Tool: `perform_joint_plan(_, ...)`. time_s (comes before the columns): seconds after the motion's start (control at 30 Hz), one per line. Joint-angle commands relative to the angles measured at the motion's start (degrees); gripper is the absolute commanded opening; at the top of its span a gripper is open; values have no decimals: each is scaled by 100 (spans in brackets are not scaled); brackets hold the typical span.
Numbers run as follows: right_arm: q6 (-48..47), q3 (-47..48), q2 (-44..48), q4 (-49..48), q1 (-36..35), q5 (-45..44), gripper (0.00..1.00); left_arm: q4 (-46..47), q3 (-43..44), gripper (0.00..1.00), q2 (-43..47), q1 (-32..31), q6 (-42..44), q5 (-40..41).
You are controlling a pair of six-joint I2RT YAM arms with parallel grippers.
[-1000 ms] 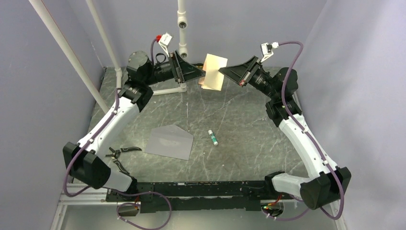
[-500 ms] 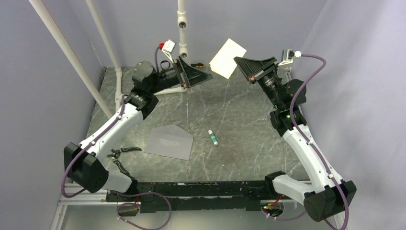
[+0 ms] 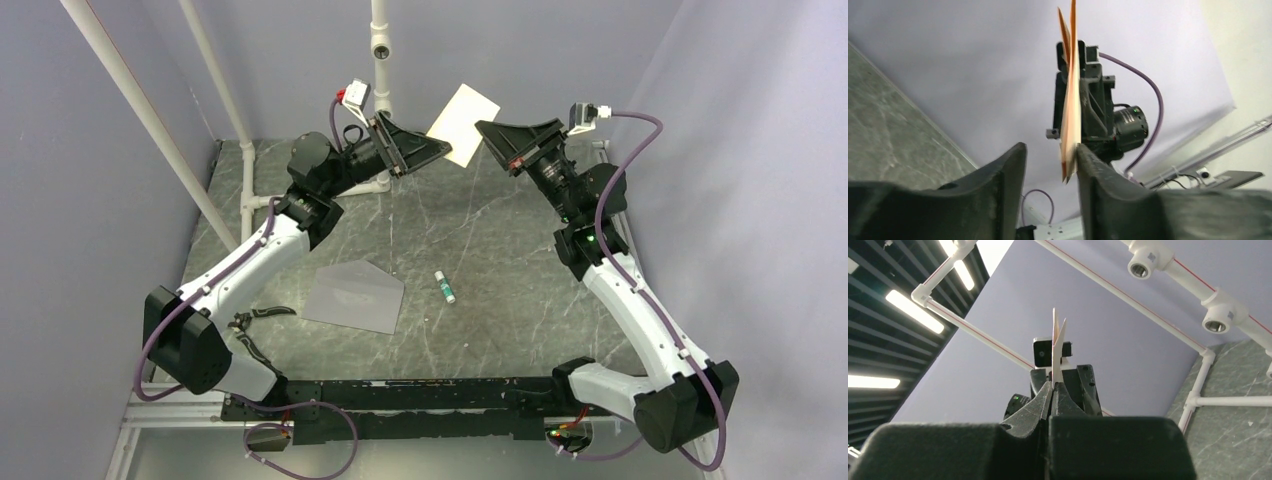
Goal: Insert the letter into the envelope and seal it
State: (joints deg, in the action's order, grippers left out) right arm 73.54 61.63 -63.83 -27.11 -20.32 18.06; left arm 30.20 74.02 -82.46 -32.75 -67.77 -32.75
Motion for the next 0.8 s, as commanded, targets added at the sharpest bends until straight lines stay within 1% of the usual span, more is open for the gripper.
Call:
perform_joint_plan(0.0,204,-231,247,-371,-64,205,0,10,201,32,51,-29,-230,405)
perform_joint_plan(0.1,77,-282,360,-49,-69,205,0,74,92,4,66,-27,-336,369)
perform_joint_plan(0.17,-124,-215,399,329,-69,230,0,114,-3,3,115,-21,-273,324)
perform_joint_plan(0.2,-245,-198,443,503,-69,244,6,22,-13,3,144,-13,-183,269)
perform_joint_plan(0.23,-436,-191,495,705,-65,245,22,-176,-7,3,184,-1,-26,153)
perform_joint_plan(0.27,-676,-176,566,1002,-61,226,44,-406,14,3,224,11,173,20)
perform_joint_plan(0.3,-946,-130,626,1355,-60,210,63,-642,37,3,266,35,405,-139)
perform_joint_plan(0.33,-1353,-66,682,1739,-49,200,79,-906,59,3,299,59,675,-318)
perform_joint_plan(0.37,-1747,14,728,2071,-32,214,88,-1236,97,3,334,97,941,-522)
perform_joint_plan(0.43,-2571,207,797,2764,-5,287,93,-1982,238,3,388,172,1617,-1046)
perform_joint_plan(0.5,-3403,501,816,3445,47,378,94,-3082,498,3,437,190,2751,-1388)
perform_joint_plan(0.57,-4388,813,788,3913,80,766,94,-4221,814,3,445,193,3746,-1665)
perform_joint_plan(0.63,-5403,1246,636,4422,85,1463,93,-5241,1107,3,434,190,4723,-1988)
perform_joint_plan(0.67,-5886,1482,540,4833,82,1930,92,-5649,1232,3,430,190,5242,-2145)
perform_joint_plan(0.77,-6979,2141,121,5661,51,3113,90,-6717,1538,3,443,186,6539,-2430)
